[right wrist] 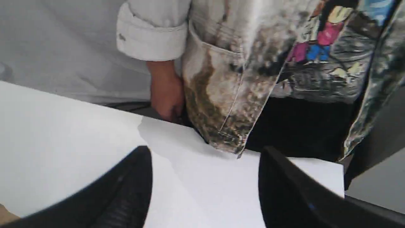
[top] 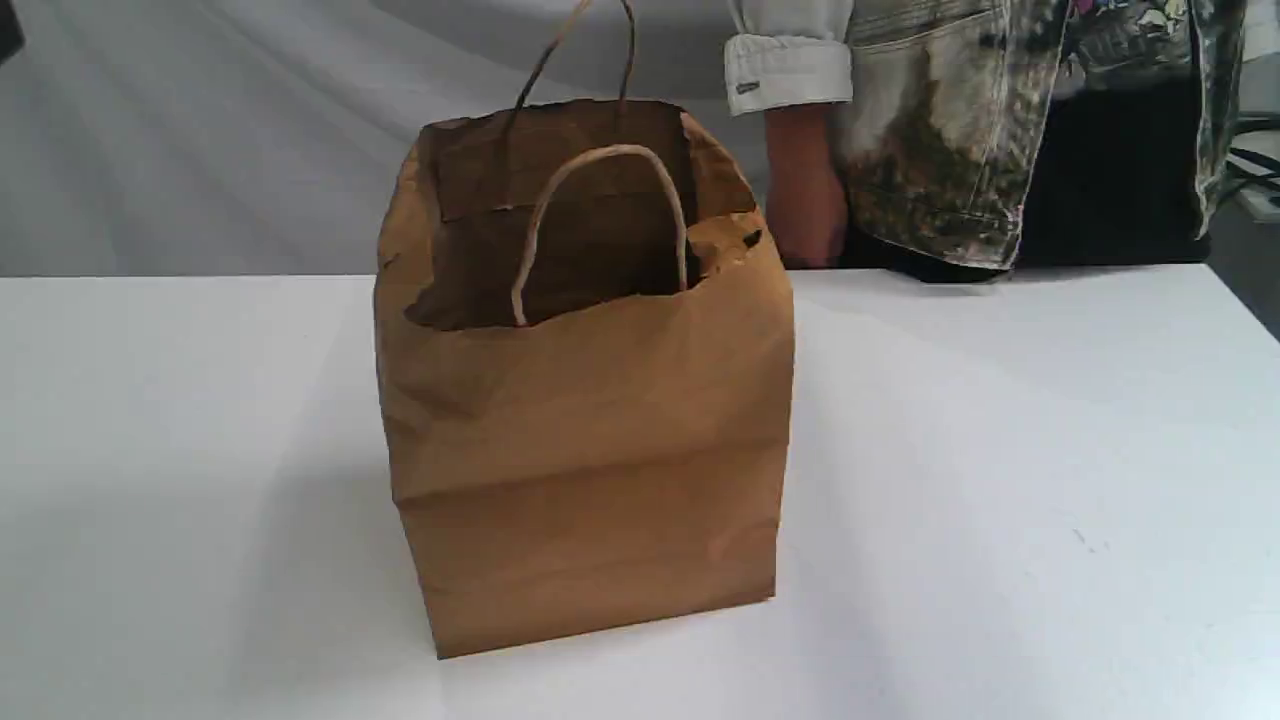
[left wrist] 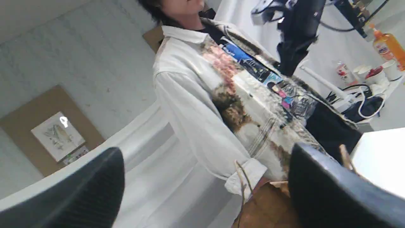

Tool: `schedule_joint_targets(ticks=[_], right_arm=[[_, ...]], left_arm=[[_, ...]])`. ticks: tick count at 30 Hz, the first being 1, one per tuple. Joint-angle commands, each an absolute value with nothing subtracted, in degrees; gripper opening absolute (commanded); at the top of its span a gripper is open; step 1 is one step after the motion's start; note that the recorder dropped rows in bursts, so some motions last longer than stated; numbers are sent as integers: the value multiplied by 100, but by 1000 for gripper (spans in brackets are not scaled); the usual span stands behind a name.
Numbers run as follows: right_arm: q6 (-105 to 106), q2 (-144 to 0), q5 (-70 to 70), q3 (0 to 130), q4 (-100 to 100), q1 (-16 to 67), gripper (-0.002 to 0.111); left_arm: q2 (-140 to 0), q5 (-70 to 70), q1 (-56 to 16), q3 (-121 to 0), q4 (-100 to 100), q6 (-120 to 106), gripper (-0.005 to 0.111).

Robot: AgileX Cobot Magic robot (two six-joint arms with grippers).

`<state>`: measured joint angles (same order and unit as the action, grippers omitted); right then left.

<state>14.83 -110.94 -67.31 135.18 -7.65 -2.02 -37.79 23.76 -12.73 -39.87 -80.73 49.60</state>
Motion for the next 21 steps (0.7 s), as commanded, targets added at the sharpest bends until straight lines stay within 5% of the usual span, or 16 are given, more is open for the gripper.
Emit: schedule_joint_targets(ticks=[1, 13, 21], right_arm=[[1459, -10643, -6818, 13505, -1145, -418, 49], [1891, -8666, -6996, 13469, -2257, -400, 49], [2239, -6515, -6355, 12036, -2260, -400, 49]], left_arm=[[-3752, 2218, -1257, -3940, -7978, 5054, 73], [-3752, 2218, -1257, -3940, -7978, 5084, 73], [-3752, 2218, -1257, -3940, -7936, 5080, 73]])
